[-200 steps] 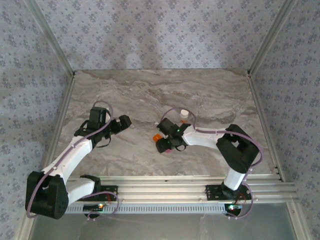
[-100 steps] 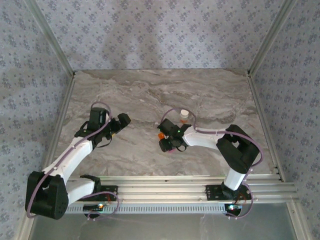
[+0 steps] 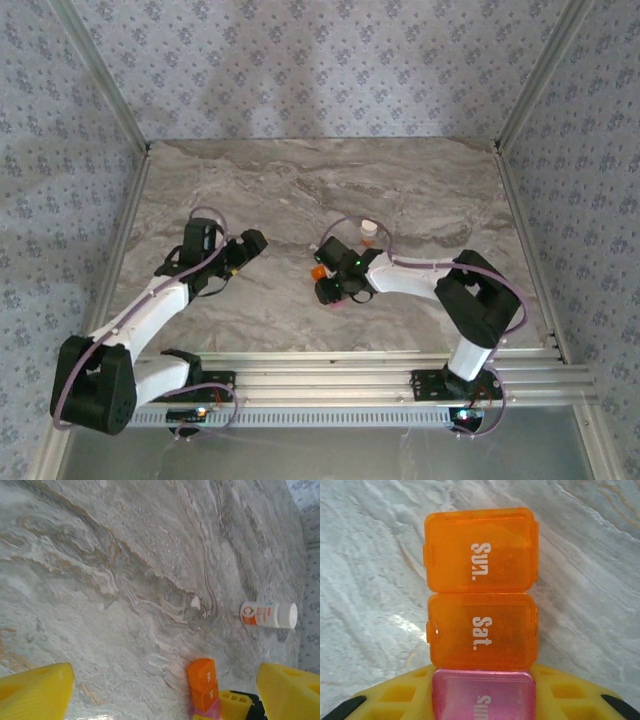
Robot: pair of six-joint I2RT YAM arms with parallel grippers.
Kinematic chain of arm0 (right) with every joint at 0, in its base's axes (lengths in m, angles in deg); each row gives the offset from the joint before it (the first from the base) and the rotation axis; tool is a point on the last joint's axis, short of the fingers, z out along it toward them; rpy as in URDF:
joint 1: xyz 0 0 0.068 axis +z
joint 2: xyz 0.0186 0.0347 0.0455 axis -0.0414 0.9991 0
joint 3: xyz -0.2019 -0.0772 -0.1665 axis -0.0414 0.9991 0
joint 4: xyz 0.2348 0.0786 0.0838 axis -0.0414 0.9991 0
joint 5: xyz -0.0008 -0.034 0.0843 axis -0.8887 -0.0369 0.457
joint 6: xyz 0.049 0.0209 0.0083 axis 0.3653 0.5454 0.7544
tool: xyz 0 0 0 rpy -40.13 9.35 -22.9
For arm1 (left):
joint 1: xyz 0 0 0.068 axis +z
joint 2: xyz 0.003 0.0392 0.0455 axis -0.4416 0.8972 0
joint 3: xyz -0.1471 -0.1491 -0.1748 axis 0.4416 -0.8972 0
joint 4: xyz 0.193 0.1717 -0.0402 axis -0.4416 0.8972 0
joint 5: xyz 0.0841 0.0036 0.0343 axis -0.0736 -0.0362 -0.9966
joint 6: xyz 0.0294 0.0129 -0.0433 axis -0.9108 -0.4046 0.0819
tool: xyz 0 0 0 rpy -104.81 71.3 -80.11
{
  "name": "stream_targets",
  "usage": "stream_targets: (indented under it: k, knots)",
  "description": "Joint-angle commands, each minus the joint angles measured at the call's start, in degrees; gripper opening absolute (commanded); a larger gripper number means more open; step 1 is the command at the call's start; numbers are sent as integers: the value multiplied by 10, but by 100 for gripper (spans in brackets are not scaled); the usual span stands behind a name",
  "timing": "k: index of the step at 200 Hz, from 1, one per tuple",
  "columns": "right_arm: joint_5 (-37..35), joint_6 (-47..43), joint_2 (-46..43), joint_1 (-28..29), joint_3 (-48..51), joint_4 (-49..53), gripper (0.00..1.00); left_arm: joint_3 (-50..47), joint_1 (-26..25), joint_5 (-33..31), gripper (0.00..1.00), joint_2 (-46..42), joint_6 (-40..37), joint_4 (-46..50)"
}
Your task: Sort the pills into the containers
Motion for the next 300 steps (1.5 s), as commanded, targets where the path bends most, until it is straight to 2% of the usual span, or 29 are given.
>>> stream_targets:
  k: [1, 37, 115, 167, 229, 300]
  knots:
    - [38, 15, -35, -22, -1, -12, 15, 33, -13, 21, 94, 10, -14, -5]
    - [76, 21, -66, -47, 2, -28, 14, 48, -27, 39, 95, 19, -8, -12]
    - [144, 41, -107, -65, 23, -61, 11, 41, -78, 74, 95, 41, 70, -112]
    - [150, 52, -108, -64, 30, -75, 11, 40, -113, 59, 95, 59, 106, -160]
    - [147, 72, -104, -60, 30, -95, 11, 39, -132, 55, 95, 86, 149, -214]
    - [122, 94, -91, -53, 23, -106, 11, 57, -151, 59, 94, 105, 161, -232]
